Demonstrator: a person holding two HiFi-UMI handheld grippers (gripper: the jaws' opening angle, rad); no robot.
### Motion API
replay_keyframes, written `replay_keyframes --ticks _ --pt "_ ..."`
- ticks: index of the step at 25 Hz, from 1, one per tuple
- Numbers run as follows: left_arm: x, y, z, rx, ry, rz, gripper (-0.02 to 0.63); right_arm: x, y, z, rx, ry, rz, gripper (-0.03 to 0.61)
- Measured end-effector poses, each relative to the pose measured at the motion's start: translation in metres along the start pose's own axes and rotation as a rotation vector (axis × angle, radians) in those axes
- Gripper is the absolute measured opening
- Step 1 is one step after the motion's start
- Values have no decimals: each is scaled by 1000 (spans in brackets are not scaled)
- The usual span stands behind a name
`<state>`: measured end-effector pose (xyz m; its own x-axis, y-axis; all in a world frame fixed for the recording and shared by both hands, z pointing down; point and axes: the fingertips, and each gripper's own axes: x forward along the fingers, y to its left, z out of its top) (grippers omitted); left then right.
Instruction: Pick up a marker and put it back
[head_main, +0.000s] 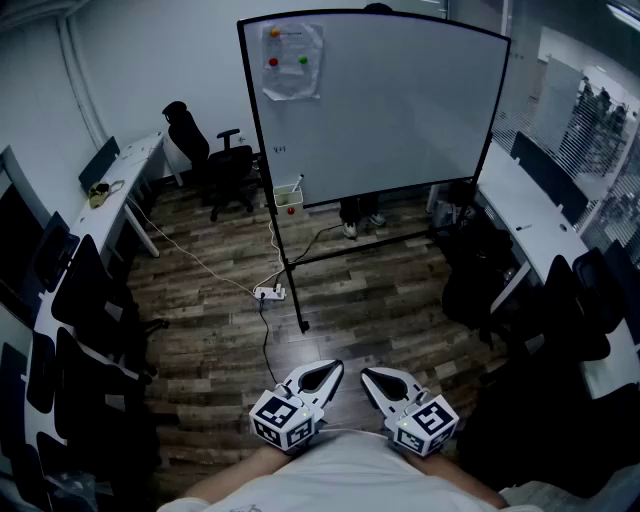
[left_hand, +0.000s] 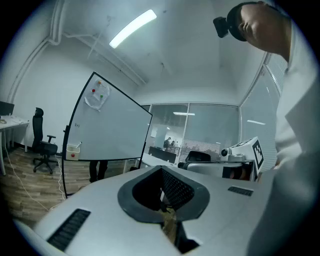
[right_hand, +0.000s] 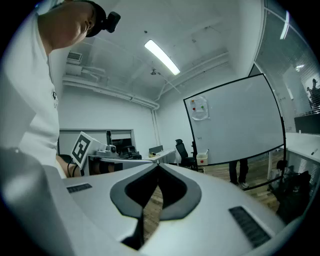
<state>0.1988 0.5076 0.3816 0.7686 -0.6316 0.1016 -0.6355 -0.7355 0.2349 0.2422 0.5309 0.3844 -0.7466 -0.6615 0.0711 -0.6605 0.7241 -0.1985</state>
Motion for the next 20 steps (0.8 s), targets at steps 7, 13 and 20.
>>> replay_keyframes --ticks 7,13,20 --pt "-1 4 -6 -19 7 -19 5 5 0 -8 18 12 -4 12" --pt "0 33 -1 -25 1 -21 5 33 -10 -2 31 6 -30 12" --pt "7 93 18 -36 -27 -50 5 98 -17 -1 31 42 -25 12"
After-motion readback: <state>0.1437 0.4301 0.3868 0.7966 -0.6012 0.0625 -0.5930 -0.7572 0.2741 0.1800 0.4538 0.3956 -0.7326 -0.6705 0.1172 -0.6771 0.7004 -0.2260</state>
